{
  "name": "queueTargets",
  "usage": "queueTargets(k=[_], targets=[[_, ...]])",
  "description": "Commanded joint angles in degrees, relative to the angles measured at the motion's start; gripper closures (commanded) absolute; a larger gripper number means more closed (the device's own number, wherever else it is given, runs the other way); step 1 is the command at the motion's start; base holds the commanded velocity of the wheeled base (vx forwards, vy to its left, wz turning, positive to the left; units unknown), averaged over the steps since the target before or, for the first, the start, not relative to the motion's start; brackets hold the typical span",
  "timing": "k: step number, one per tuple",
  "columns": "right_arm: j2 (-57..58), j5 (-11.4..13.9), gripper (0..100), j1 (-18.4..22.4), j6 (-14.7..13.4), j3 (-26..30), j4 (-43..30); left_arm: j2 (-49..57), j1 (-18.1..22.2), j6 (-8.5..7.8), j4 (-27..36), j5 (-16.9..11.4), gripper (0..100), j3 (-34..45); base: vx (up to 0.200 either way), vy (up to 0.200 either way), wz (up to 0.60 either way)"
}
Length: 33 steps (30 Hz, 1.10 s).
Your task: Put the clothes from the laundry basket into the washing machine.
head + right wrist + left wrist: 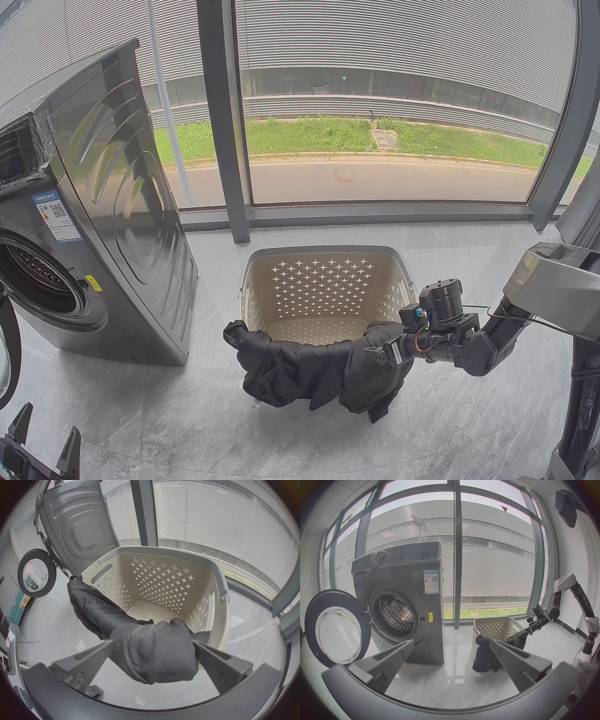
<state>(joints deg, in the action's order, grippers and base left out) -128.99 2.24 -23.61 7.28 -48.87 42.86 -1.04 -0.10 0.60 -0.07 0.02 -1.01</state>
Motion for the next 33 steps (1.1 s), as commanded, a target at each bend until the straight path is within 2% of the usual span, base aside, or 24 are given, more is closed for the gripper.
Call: queueTargets(k=[1,16,24,28,30,32,33], targets=[[-0.6,0.0,100,-0.4,0.2,-0.1,0.3,0.9,0.0,0.02,0.0,0.0,0,0.9,0.0,0.0,0.0],[-2.4,-0.6,100,-0.9,0.2,-1.0,1.5,0.9,0.0,0.02,0.1,0.1,0,0.9,0.0,0.0,0.0],[6.6,-0.5,100,-2.7,-0.6,-1.2,1.6,0.9,0.0,0.02,0.0,0.0,0,0.9,0.0,0.0,0.0],[12.0,-0.5,100,-3.3,-2.5,-0.7,1.8,0.9,-0.1,0.02,0.0,0.1,0,0.9,0.0,0.0,0.0],[15.5,-0.5,100,-4.2,-4.7,0.1,2.9,0.9,-0.1,0.02,0.0,0.1,0,0.9,0.0,0.0,0.0],[16.3,-0.6,100,-4.4,-5.2,0.2,3.4,0.9,0.0,0.02,0.0,0.1,0,1.0,0.0,0.0,0.0],[18.5,-0.6,100,-4.8,-6.7,1.1,4.9,0.9,0.0,0.02,0.0,0.1,0,0.9,0.0,0.0,0.0]])
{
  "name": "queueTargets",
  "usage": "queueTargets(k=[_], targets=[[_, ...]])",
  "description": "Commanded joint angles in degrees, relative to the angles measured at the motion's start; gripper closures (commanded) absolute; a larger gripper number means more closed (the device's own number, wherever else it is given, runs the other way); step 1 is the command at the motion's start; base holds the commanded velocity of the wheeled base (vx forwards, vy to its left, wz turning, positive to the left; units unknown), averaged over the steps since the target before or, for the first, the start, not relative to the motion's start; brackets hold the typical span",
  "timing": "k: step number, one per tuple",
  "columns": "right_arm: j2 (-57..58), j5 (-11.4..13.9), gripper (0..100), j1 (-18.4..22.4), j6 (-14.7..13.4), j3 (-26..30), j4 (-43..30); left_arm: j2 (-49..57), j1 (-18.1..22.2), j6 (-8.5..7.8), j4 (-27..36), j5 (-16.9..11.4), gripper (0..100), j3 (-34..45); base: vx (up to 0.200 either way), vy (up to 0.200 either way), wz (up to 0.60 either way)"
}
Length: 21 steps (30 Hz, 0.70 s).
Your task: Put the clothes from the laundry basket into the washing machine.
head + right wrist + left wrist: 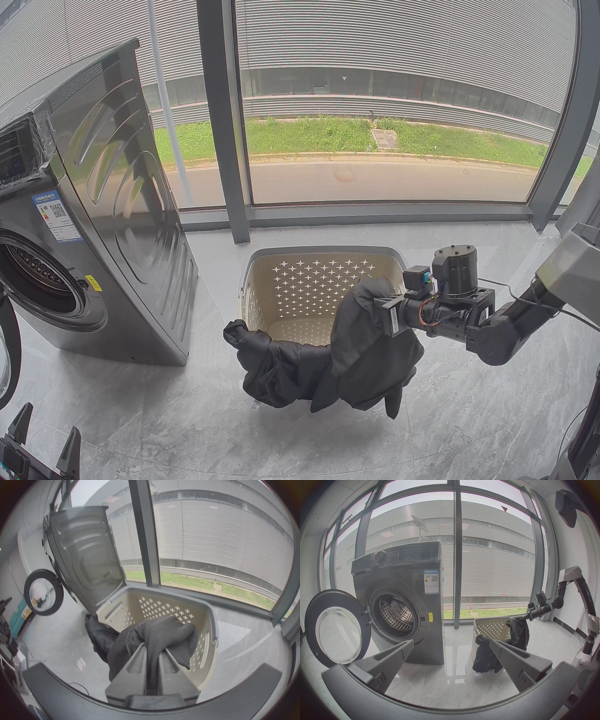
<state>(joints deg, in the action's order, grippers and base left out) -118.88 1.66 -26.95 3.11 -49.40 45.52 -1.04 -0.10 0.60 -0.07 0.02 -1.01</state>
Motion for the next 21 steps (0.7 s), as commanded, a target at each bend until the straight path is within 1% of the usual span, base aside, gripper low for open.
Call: queueTargets(k=[1,2,3,4,8,11,13,21], targets=[[8.4,0.0,100,-1.4,-2.5,1.7,2.2,0.9,0.0,0.02,0.0,0.1,0,0.9,0.0,0.0,0.0],[8.4,0.0,100,-1.4,-2.5,1.7,2.2,0.9,0.0,0.02,0.0,0.1,0,0.9,0.0,0.0,0.0],[10.4,-0.5,100,-2.0,-3.5,3.0,4.0,0.9,0.0,0.02,0.0,0.1,0,0.9,0.0,0.0,0.0],[11.2,-1.0,100,-2.1,-4.0,3.8,5.1,0.9,-0.1,0.02,0.0,0.1,0,0.9,0.0,0.0,0.0],[12.4,-1.4,100,-2.3,-5.7,5.7,9.8,0.9,0.0,0.02,0.0,0.0,0,0.9,0.0,0.0,0.0],[13.6,-1.9,100,-2.8,-5.9,7.2,12.9,0.9,0.0,0.02,0.0,0.1,0,0.9,0.0,0.0,0.0],[14.5,-2.4,100,-2.8,-6.1,8.1,13.9,0.9,-0.1,0.02,0.0,0.1,0,0.9,0.0,0.0,0.0],[18.9,-2.6,100,-3.6,-7.0,11.1,14.6,0.9,0.0,0.02,0.0,0.0,0,0.9,0.0,0.0,0.0]])
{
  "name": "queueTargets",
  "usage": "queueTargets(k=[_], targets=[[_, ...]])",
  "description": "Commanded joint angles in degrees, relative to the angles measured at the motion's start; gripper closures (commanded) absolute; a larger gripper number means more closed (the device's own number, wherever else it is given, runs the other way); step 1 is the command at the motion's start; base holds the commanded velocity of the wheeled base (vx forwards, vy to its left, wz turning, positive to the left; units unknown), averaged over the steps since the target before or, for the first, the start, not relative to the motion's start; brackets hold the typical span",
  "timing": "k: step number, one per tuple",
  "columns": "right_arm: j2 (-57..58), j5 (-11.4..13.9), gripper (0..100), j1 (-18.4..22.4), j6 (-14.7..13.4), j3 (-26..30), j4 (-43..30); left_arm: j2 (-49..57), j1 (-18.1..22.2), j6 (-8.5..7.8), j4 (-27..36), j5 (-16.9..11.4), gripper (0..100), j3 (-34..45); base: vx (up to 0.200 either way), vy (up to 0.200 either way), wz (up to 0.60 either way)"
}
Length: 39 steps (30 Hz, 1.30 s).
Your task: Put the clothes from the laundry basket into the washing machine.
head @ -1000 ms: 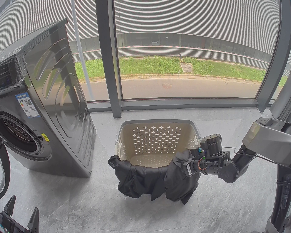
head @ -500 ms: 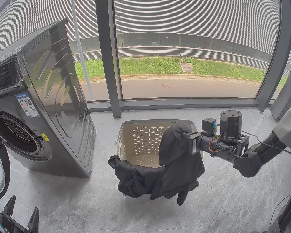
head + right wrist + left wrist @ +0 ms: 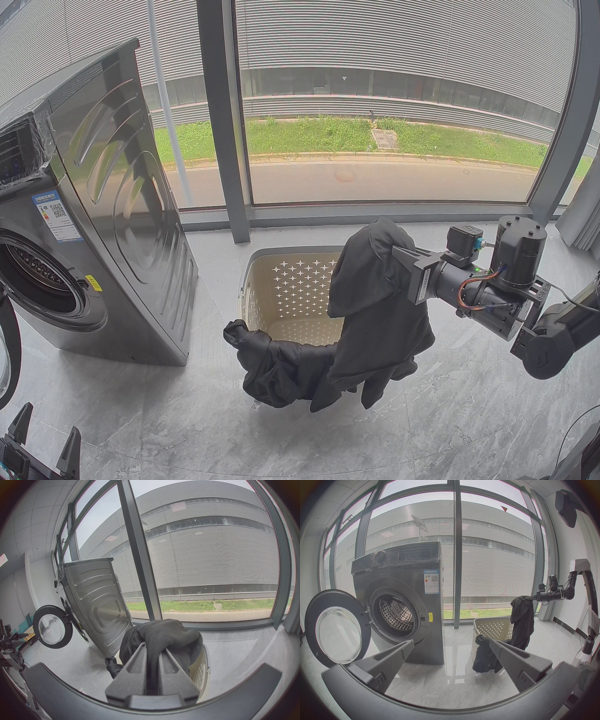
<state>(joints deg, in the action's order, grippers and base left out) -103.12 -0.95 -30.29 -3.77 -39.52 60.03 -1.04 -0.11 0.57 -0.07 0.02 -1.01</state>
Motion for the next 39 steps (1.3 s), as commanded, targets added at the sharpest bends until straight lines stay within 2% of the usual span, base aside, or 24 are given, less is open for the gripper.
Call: queueTargets(k=[1,6,8,11,23,30,36,39], targets=[[4.3,-0.1,100,-0.3,-0.1,1.8,0.1,0.9,0.0,0.04,0.0,0.1,0,0.9,0.0,0.0,0.0],[6.2,-0.2,100,-0.2,-0.1,3.2,0.2,0.9,-0.1,0.04,0.0,0.1,0,0.9,0.0,0.0,0.0],[7.1,-1.9,100,-0.1,-0.1,3.8,0.2,0.9,0.0,0.04,0.0,0.1,0,0.9,0.0,0.0,0.0],[7.8,-2.5,100,-0.2,-0.4,3.9,0.2,0.9,0.0,0.04,0.0,0.1,0,0.9,0.0,0.0,0.0],[9.1,-2.7,100,0.3,-0.5,4.1,0.2,0.9,-0.1,0.04,0.0,0.1,0,0.9,0.0,0.0,0.0],[10.3,-2.6,100,1.4,-0.6,8.1,0.4,0.9,0.0,0.04,0.0,0.1,0,0.9,0.0,0.0,0.0],[10.9,-2.6,100,2.0,-1.7,11.0,5.1,0.9,0.0,0.04,0.0,0.0,0,0.9,0.0,0.0,0.0],[11.3,-2.5,100,1.9,-1.6,10.5,6.1,0.9,0.0,0.04,0.1,0.1,0,0.9,0.0,0.0,0.0]])
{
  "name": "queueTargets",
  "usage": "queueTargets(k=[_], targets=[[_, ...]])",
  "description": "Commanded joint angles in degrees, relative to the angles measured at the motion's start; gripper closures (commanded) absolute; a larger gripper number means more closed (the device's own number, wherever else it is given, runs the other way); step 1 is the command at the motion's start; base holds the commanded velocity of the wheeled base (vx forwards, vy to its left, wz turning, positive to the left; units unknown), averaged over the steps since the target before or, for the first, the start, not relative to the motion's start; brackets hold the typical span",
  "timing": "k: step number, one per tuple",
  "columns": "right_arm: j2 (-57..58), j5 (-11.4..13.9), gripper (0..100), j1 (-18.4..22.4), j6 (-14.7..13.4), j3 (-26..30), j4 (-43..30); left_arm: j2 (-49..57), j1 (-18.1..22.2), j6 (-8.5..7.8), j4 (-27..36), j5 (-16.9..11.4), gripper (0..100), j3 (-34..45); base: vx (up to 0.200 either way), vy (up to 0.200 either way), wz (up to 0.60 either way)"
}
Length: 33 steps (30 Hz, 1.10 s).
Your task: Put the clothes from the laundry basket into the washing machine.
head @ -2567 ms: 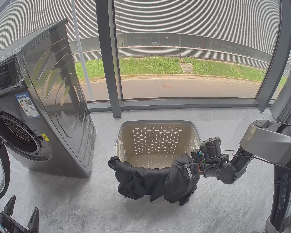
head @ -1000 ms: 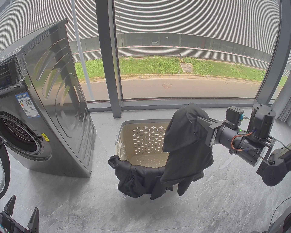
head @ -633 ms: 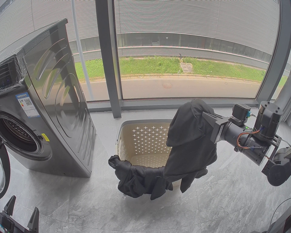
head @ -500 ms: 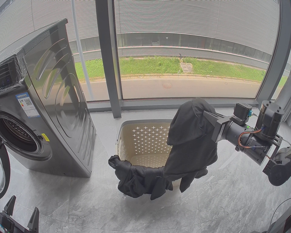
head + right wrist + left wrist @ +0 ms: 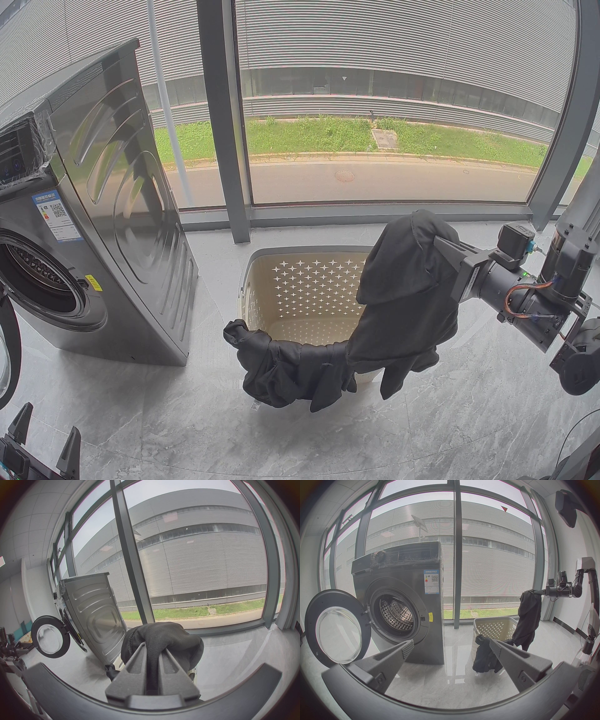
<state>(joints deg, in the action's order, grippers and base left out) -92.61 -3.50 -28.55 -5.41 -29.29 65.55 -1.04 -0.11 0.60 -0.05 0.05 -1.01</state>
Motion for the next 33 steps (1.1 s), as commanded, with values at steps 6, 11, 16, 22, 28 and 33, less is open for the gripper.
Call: queueTargets(k=[6,11,16,22,28,33], targets=[[3.0,0.0,100,-0.5,0.0,1.3,0.7,0.9,-0.1,0.02,0.0,0.0,0,0.9,0.0,0.0,0.0],[5.5,0.2,100,-0.8,-0.2,2.8,0.7,0.9,0.0,0.02,0.0,0.0,0,0.9,0.0,0.0,0.0],[6.5,0.2,100,-0.1,-0.1,4.7,0.7,0.9,0.0,0.02,0.0,0.0,0,0.9,0.0,0.0,0.0],[7.2,0.6,100,-0.3,-0.2,4.9,0.6,0.9,0.0,0.02,0.0,0.0,0,0.9,0.0,0.0,0.0],[6.7,0.3,100,-0.5,-0.2,5.7,0.7,0.9,0.0,0.02,0.0,0.0,0,0.9,0.0,0.0,0.0],[7.0,0.3,100,-0.3,-0.2,6.4,0.7,0.9,0.0,0.11,0.0,0.0,0,1.0,0.0,0.0,0.0]])
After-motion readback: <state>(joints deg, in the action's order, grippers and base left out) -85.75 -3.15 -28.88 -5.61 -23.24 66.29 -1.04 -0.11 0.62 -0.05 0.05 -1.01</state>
